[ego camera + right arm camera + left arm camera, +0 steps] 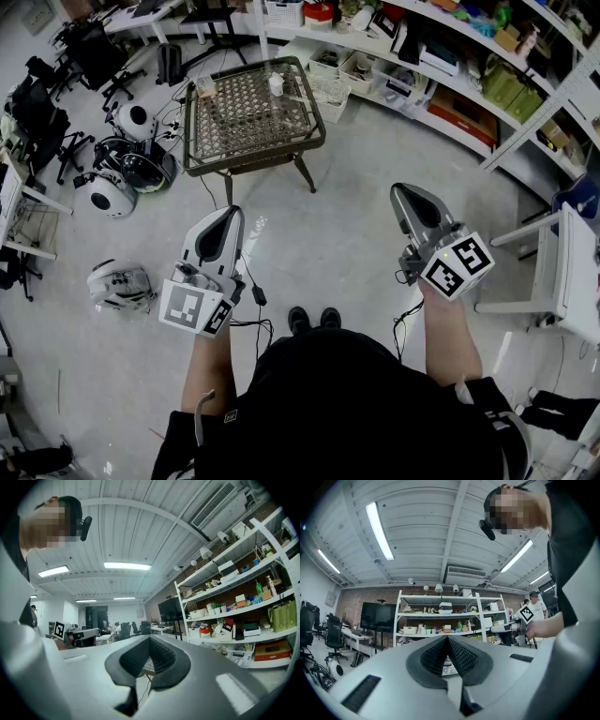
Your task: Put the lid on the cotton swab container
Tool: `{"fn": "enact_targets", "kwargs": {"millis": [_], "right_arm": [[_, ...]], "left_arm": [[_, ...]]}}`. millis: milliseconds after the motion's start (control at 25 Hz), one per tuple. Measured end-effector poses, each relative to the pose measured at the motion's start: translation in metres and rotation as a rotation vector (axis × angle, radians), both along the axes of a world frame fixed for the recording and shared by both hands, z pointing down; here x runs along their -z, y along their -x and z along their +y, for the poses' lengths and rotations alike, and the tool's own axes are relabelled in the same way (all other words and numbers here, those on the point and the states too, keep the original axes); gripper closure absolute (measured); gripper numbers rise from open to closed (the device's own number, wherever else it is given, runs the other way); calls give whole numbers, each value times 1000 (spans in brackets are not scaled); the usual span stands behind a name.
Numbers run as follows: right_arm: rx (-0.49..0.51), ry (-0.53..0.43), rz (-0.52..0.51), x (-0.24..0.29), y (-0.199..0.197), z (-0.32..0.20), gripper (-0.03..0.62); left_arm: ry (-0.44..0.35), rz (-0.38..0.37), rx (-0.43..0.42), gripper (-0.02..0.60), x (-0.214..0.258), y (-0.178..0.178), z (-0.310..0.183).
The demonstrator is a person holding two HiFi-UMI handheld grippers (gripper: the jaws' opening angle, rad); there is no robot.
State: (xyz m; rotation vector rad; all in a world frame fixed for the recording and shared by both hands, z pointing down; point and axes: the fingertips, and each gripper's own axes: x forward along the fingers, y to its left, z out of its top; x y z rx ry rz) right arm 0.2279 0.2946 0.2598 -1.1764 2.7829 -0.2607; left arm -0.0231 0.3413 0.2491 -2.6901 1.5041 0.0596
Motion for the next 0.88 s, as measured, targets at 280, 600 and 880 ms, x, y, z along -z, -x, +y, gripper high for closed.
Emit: {"fn": "enact_targets", "kwargs": {"millis": [280, 600, 880], "right_arm": [[9, -6, -9, 0, 0, -3, 589], [-11, 23, -67, -8, -20, -4, 586], [-4, 37, -115, -9, -39, -7, 586]], "left_arm": [[36, 36, 7, 577, -7, -3, -8], [55, 9, 21, 534, -14, -12, -13], [77, -70, 28, 577, -22, -32, -13]]}}
